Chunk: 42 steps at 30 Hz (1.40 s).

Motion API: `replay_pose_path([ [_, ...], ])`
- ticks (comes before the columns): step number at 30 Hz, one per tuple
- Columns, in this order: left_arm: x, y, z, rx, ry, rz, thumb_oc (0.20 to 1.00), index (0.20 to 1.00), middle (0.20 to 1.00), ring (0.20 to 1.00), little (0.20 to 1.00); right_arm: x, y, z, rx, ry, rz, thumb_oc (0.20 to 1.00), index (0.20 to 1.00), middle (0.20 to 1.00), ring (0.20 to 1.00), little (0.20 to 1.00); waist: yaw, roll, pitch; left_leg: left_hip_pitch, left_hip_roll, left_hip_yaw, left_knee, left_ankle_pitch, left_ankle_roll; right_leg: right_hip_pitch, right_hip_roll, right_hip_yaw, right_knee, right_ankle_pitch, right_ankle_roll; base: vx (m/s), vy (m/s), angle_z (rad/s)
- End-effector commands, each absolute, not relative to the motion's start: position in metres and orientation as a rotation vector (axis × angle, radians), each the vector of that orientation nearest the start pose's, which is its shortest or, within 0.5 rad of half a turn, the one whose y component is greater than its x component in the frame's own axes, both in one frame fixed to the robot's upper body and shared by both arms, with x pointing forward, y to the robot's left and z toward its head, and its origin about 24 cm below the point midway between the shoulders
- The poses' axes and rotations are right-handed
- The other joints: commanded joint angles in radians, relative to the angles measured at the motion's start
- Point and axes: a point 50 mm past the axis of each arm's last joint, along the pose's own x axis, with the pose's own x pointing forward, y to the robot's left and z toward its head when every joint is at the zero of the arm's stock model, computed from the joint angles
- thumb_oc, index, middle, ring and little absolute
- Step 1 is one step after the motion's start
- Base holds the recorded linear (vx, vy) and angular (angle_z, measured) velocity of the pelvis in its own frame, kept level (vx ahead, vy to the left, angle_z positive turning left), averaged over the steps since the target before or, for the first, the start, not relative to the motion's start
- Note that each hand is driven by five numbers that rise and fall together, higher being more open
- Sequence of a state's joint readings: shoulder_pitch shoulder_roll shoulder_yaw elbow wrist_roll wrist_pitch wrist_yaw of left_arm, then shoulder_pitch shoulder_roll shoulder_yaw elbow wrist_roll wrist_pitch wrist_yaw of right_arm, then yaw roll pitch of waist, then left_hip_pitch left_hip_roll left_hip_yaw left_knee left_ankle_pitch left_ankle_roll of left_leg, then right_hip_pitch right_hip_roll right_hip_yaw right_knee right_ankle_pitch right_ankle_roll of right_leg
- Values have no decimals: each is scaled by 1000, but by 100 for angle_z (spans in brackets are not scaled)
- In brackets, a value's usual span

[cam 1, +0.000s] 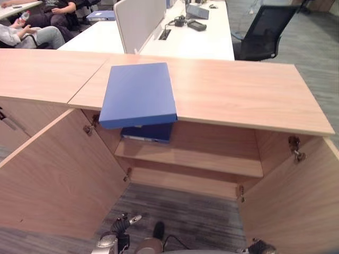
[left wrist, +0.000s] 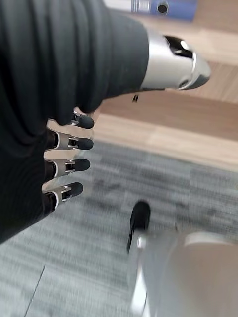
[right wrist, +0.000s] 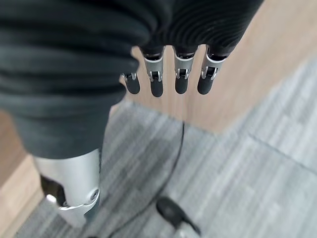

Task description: Put the empty folder in the office cabinet

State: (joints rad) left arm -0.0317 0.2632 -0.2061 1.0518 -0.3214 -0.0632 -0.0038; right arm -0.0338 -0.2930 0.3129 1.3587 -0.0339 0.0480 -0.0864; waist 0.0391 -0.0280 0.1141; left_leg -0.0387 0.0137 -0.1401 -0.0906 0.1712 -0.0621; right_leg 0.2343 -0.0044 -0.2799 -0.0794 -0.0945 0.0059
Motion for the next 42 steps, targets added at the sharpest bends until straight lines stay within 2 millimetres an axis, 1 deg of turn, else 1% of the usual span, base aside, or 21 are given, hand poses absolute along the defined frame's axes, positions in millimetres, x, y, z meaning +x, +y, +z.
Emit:
replay_pose_path([
  [1,155,221,-132,126,892,37,1000,1000,1000,1000,1000,66,-268,-159,-597,1404,-3,1000,1000,1000,1000,1000,30,6,-8,65,41,35,12,-108,2,-92,-83,15,12,90,68,85,134,-29],
  [4,158,222,-128,123,864,36,1000,1000,1000,1000,1000,63,-265,-160,-579,1416,-3,1000,1000,1000,1000,1000,29,5,-18,79,32,41,3,-121,12,-92,-92,24,11,95,78,72,118,-13],
  [6,156,222,-127,105,858,43,1000,1000,1000,1000,1000,65,-263,-161,-575,1412,4,1000,1000,1000,1000,1000,31,3,-24,88,21,47,3,-136,19,-91,-101,29,7,100,88,62,119,-7],
  [12,155,226,-125,96,843,79,1000,1000,1000,1000,1000,73,-257,-161,-566,1387,18,1000,1000,1000,1000,1000,40,-5,-31,98,7,51,3,-154,32,-89,-115,33,0,107,100,32,62,-3],
  [16,160,230,-117,114,794,98,1000,1000,1000,1000,1000,76,-253,-162,-562,1372,18,1000,1000,1000,1000,1000,50,-10,-31,101,3,50,3,-160,35,-86,-119,32,-7,111,106,13,18,-1],
  [17,163,232,-113,116,766,109,1000,1000,1000,1000,1000,77,-252,-162,-561,1369,17,1000,1000,1000,1000,1000,53,-12,-31,100,1,49,3,-160,35,-86,-120,30,-7,111,107,0,0,0],
  [20,178,244,-85,193,623,121,1000,1000,1000,1000,1000,81,-252,-161,-547,1351,-6,1000,1000,1000,1000,1000,65,-20,-27,99,-1,43,3,-163,38,-86,-122,28,-8,114,111,2,3,2],
  [21,188,253,-58,286,498,88,1000,1000,1000,1000,1000,89,-252,-159,-535,1328,-23,1000,1000,1000,1000,1000,75,-24,-23,96,-1,41,3,-163,37,-86,-123,26,-8,115,114,4,9,7],
  [23,196,260,-22,390,355,7,1000,1000,1000,1000,1000,93,-255,-157,-531,1318,-33,1000,1000,1000,1000,1000,83,-23,-20,95,-1,41,3,-164,36,-89,-123,25,-8,117,118,1,13,5],
  [24,197,263,-10,417,317,-17,1000,1000,1000,1000,1000,95,-257,-157,-533,1317,-33,1000,1000,1000,1000,1000,85,-24,-20,95,0,42,3,-165,36,-89,-123,25,-8,118,119,0,0,0],
  [25,199,263,7,438,259,-64,1000,1000,1000,1000,1000,96,-259,-156,-542,1319,-27,1000,1000,1000,1000,1000,88,-24,-21,96,1,43,3,-166,35,-89,-124,25,-8,119,121,0,0,0],
  [28,206,258,61,436,59,-179,1000,1000,1000,1000,1000,94,-263,-155,-566,1337,5,1000,1000,1000,1000,1000,91,-22,-24,98,2,43,3,-168,33,-88,-123,26,-8,120,124,0,0,0],
  [29,207,252,92,407,-55,-244,1000,1000,1000,1000,1000,94,-262,-155,-575,1341,30,1000,1000,1000,1000,1000,92,-22,-26,100,2,40,3,-169,31,-87,-123,26,-8,120,125,0,0,0],
  [30,208,250,105,384,-101,-273,1000,1000,1000,1000,1000,94,-263,-155,-580,1343,44,1000,1000,1000,1000,1000,93,-21,-28,102,2,38,3,-169,30,-87,-123,26,-8,120,125,0,0,0],
  [33,208,250,130,334,-193,-315,1000,1000,1000,1000,1000,93,-258,-157,-575,1345,79,1000,1000,1000,1000,1000,95,-23,-30,104,4,37,3,-169,26,-87,-123,24,-8,118,125,0,0,0],
  [34,207,252,134,310,-213,-313,1000,1000,1000,1000,1000,92,-258,-157,-573,1348,87,1000,1000,1000,1000,1000,97,-24,-31,105,4,36,3,-170,26,-86,-122,23,-8,117,125,0,0,0],
  [35,207,257,137,246,-239,-285,1000,1000,1000,1000,1000,89,-256,-158,-565,1361,99,1000,1000,1000,1000,1000,101,-26,-32,106,5,35,3,-170,25,-85,-121,22,-8,115,124,0,0,0],
  [39,204,271,135,61,-303,-170,1000,1000,1000,1000,1000,79,-256,-160,-530,1395,98,1000,1000,1000,1000,1000,111,-31,-33,112,5,29,3,-173,21,-77,-120,20,-8,105,119,2,-2,1],
  [40,204,271,135,61,-303,-170,1000,1000,1000,1000,1000,79,-256,-160,-531,1395,98,1000,1000,1000,1000,1000,110,-30,-33,112,5,29,3,-174,21,-77,-120,20,-8,105,118,10,-18,6],
  [41,202,271,140,13,-366,-135,1000,1000,1000,1000,1000,75,-255,-162,-515,1407,99,1000,1000,1000,1000,1000,114,-34,-34,115,6,27,3,-176,19,-72,-120,18,-8,101,116,10,-20,7],
  [42,201,270,142,5,-390,-136,1000,1000,1000,1000,1000,74,-254,-162,-515,1410,105,1000,1000,1000,1000,1000,115,-34,-34,117,6,26,3,-177,19,-70,-119,18,-8,100,115,15,-26,7],
])
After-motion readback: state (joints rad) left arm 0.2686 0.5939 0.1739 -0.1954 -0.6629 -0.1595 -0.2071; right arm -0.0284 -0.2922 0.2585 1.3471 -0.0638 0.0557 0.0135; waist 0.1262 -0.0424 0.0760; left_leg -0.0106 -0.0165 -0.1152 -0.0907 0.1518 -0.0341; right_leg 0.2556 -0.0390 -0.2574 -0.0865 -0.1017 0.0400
